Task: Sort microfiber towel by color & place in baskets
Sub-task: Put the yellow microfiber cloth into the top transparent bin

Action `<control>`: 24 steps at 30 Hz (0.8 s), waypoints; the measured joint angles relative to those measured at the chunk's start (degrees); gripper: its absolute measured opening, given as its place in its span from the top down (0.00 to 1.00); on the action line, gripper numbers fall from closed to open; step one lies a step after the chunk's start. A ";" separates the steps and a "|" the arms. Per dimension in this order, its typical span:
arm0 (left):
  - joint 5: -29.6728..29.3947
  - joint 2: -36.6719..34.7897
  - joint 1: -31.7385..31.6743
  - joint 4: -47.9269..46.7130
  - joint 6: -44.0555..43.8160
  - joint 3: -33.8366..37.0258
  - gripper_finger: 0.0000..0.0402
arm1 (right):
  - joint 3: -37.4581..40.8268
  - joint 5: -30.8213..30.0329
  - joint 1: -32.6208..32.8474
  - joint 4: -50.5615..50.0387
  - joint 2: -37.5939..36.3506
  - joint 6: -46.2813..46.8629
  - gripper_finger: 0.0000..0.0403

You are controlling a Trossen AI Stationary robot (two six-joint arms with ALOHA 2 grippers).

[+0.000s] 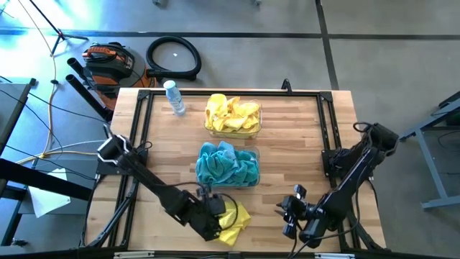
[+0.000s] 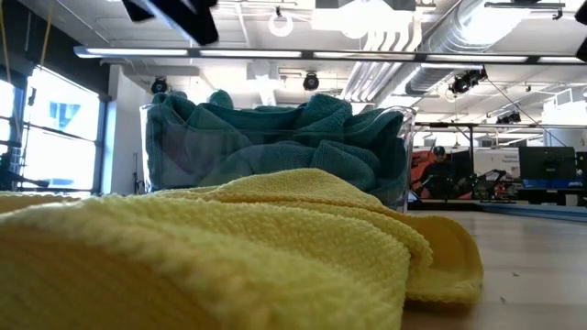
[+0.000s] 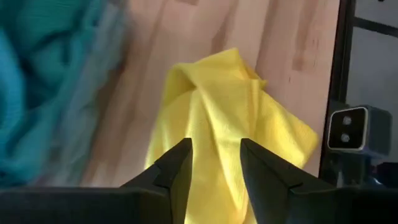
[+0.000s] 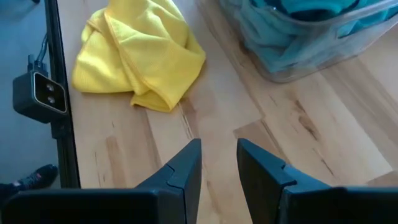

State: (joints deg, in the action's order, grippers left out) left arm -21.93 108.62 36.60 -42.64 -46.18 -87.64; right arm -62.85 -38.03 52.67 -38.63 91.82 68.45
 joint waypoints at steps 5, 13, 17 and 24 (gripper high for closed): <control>-0.61 4.67 0.04 2.19 1.75 0.00 0.66 | 0.00 1.37 -0.62 -0.09 -0.19 -2.02 0.76; 1.52 10.78 -0.04 4.81 3.87 0.00 0.67 | 0.00 2.72 -0.92 -0.16 -0.19 -2.94 0.76; 4.96 13.41 -0.07 5.86 3.85 0.00 0.67 | 0.00 2.72 -0.92 -0.18 -0.17 -2.94 0.76; 6.02 15.06 -0.13 5.95 1.87 -0.09 0.69 | 0.00 2.72 -0.92 -0.31 -0.12 -2.92 0.76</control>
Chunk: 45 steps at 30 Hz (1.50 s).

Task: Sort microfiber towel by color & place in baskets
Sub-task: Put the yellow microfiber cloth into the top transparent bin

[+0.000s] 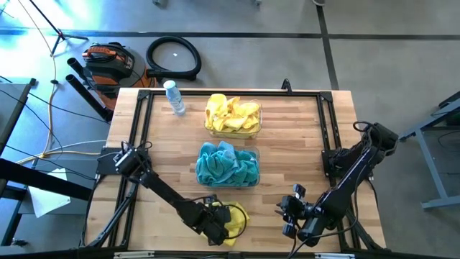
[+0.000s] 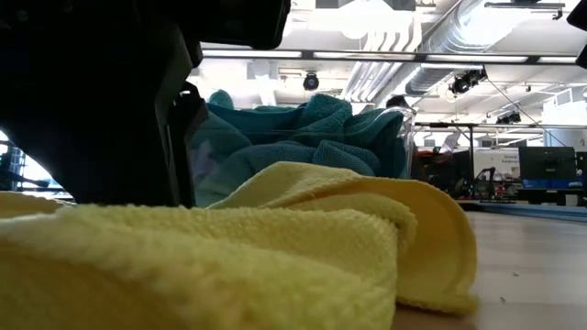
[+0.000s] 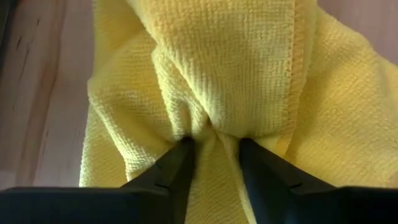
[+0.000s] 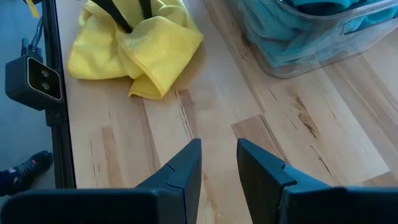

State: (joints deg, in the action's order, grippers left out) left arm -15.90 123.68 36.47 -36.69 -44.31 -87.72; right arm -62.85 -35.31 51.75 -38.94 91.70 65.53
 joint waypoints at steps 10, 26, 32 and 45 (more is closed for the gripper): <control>3.80 -0.25 -1.01 -0.09 0.47 -0.02 0.98 | 0.00 0.00 0.00 0.01 0.00 0.00 0.76; -4.56 -21.66 -1.59 -3.97 3.20 0.17 1.00 | -0.02 -1.06 0.00 -0.24 0.02 0.50 0.76; -8.74 -32.23 -6.33 -3.78 7.55 0.15 1.00 | -0.02 -3.33 -0.02 -0.28 0.02 3.07 0.76; 7.57 -41.02 -39.67 -7.01 32.83 0.06 1.00 | -0.07 -0.13 -5.06 -4.70 0.04 14.73 0.76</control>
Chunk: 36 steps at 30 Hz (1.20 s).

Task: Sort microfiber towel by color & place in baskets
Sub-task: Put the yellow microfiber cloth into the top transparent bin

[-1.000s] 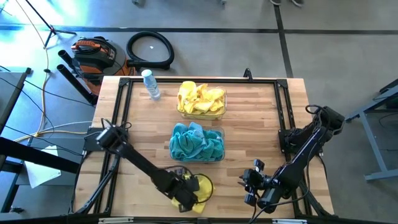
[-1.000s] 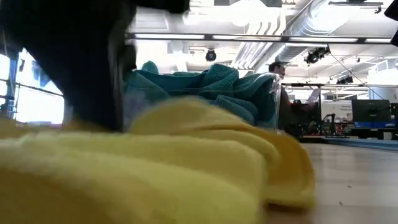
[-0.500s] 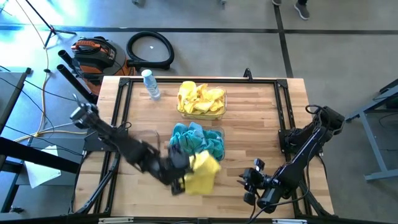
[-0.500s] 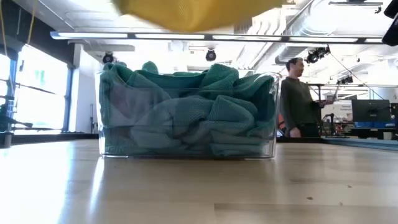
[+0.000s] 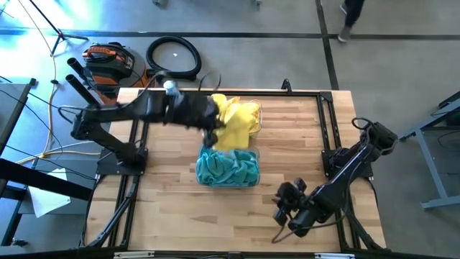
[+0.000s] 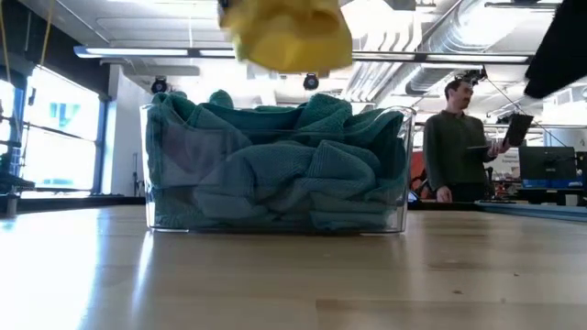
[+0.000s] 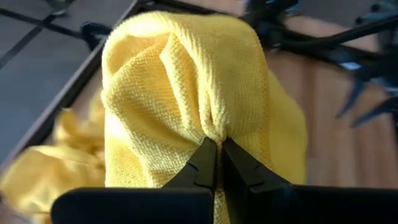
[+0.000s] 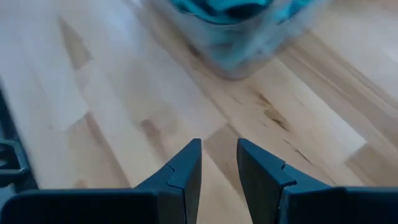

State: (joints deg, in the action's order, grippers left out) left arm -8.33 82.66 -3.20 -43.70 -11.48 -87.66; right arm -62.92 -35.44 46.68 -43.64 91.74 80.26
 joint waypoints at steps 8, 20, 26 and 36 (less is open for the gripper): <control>11.31 7.75 -17.31 2.75 12.80 -0.02 1.00 | 0.00 1.24 -5.18 -1.54 0.00 2.26 0.76; 15.15 26.27 -21.79 -4.55 23.96 -12.13 1.00 | 0.00 1.16 -10.85 -2.54 0.00 8.41 0.76; 14.89 33.53 -21.66 -7.03 27.90 -18.70 1.00 | 0.00 1.16 -12.69 -1.52 0.00 8.44 0.76; 13.74 40.50 -22.01 -7.50 29.14 -19.41 1.00 | 0.00 1.14 -13.71 -0.65 0.00 8.44 0.76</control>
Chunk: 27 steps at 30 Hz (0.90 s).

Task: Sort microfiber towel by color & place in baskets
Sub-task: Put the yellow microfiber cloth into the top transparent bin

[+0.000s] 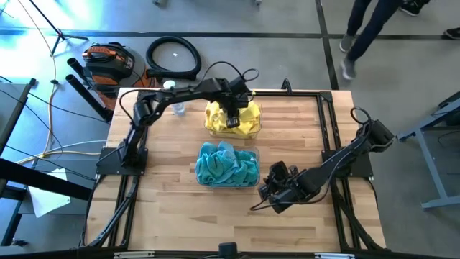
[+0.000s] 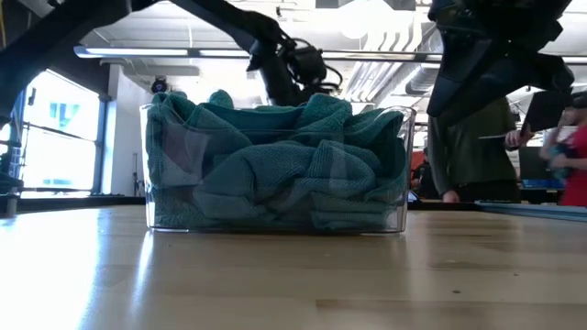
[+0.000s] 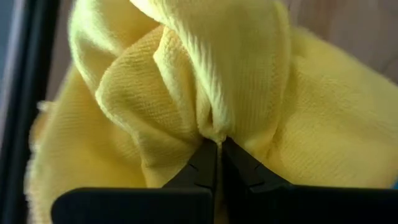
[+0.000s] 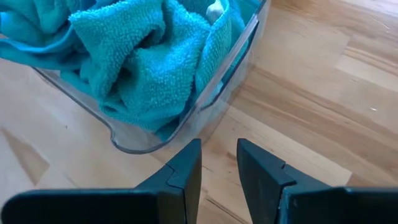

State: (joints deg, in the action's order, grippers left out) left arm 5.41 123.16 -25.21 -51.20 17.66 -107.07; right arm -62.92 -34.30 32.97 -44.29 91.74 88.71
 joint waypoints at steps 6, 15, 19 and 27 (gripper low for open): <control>-0.02 3.25 0.64 0.35 -0.91 0.00 1.00 | 0.02 0.00 0.00 0.00 0.00 0.00 0.76; -0.61 6.18 1.68 2.56 -2.44 -0.13 0.99 | 0.02 0.01 0.00 -0.13 0.00 1.00 0.76; -0.48 5.94 1.88 3.65 -2.58 -0.02 0.94 | 0.03 0.02 0.00 -0.28 0.00 1.31 0.76; -0.46 5.91 1.88 3.30 -3.76 -0.29 0.77 | 0.04 0.02 0.00 -0.27 0.00 1.31 0.76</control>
State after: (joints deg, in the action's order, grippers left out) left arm 4.95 129.07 -23.33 -47.90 13.90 -107.35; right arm -62.87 -34.28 32.97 -44.56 91.74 90.01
